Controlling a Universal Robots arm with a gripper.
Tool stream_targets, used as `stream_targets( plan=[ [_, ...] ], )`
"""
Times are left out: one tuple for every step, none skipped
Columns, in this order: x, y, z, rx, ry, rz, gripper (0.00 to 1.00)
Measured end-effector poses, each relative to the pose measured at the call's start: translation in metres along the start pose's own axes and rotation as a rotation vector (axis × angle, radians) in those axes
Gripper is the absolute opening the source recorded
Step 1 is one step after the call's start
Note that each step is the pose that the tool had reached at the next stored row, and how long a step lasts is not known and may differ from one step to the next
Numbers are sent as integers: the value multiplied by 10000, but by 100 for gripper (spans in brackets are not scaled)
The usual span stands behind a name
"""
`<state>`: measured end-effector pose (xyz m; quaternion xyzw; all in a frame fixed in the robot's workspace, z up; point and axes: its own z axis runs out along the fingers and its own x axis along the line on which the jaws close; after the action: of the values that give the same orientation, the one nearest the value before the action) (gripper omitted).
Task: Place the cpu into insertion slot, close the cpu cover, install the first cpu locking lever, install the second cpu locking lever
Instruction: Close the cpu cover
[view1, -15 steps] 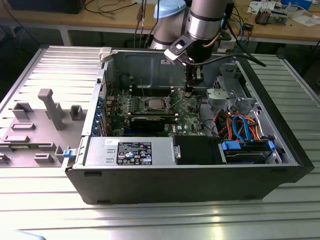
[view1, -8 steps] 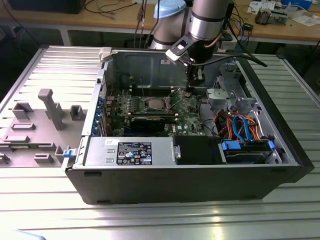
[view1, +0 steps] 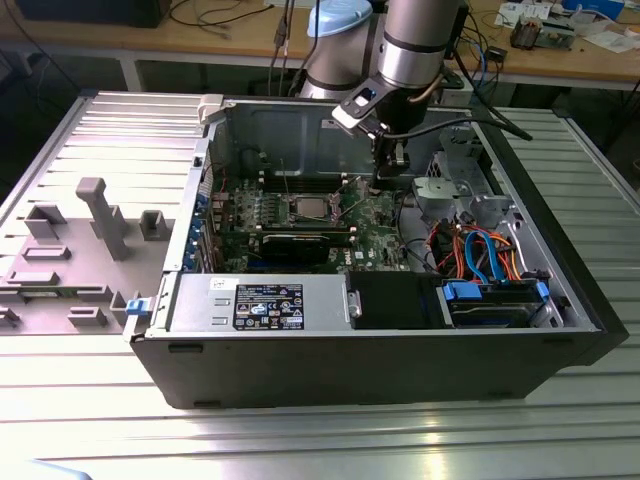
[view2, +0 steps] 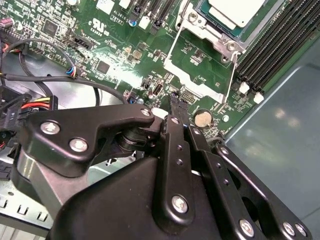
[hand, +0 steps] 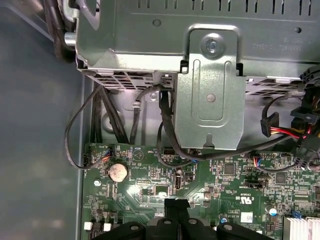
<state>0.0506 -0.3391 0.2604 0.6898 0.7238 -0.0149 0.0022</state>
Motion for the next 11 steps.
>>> stream_targets(
  plan=[
    [0, 0, 0, 0, 0, 1, 11],
    [0, 0, 0, 0, -1, 0, 11],
    [0, 0, 1, -1, 0, 0, 11],
    [0, 0, 1, -1, 1, 1, 11],
    [1, 0, 4, -2, 5, 0, 11],
    [1, 1, 11, -2, 7, 0, 11],
    [1, 0, 18, -2, 4, 0, 11],
    [1, 1, 24, -1, 1, 0, 11],
    [1, 1, 32, -1, 3, 0, 11],
    [1, 1, 40, -1, 2, 0, 11],
    [1, 1, 46, -1, 1, 0, 11]
  ],
)
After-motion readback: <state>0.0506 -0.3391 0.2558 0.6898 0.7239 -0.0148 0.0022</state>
